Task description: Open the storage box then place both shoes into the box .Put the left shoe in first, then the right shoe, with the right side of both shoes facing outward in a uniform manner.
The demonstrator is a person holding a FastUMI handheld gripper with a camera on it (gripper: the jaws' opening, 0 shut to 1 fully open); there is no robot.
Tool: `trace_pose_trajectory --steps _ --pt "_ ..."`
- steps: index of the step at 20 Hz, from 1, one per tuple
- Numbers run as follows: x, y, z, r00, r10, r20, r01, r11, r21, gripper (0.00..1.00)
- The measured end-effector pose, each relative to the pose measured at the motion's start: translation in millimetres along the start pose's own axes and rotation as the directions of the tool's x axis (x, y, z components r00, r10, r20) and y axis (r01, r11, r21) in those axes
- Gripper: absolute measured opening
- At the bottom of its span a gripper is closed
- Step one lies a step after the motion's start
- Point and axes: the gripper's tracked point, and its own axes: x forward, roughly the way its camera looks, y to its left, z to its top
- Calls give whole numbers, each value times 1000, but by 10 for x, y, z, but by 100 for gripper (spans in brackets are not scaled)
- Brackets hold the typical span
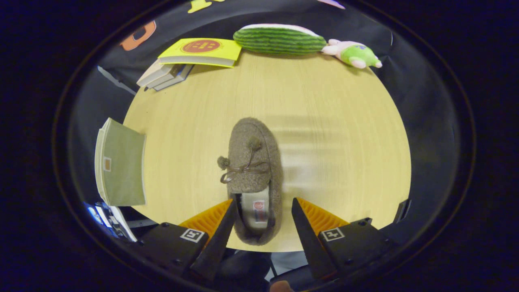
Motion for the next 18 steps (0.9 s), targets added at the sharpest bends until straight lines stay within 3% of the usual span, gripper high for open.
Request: trace_pose_trajectory --steps 6,8,9,10,12,13,18 --pt "326 -95 6 995 49 -85 -47 999 26 79" --pt "384 -71 -11 990 76 -117 -70 996 52 62" --pt "399 -78 -25 989 77 -124 -70 996 61 47" --pt "395 -105 -16 989 73 -128 -65 996 66 43" --pt "405 -137 2 990 66 -124 -57 995 80 22" --pt "407 -117 -13 989 78 -129 -67 994 85 7" --pt "246 124 -172 976 155 -151 -129 977 171 6"
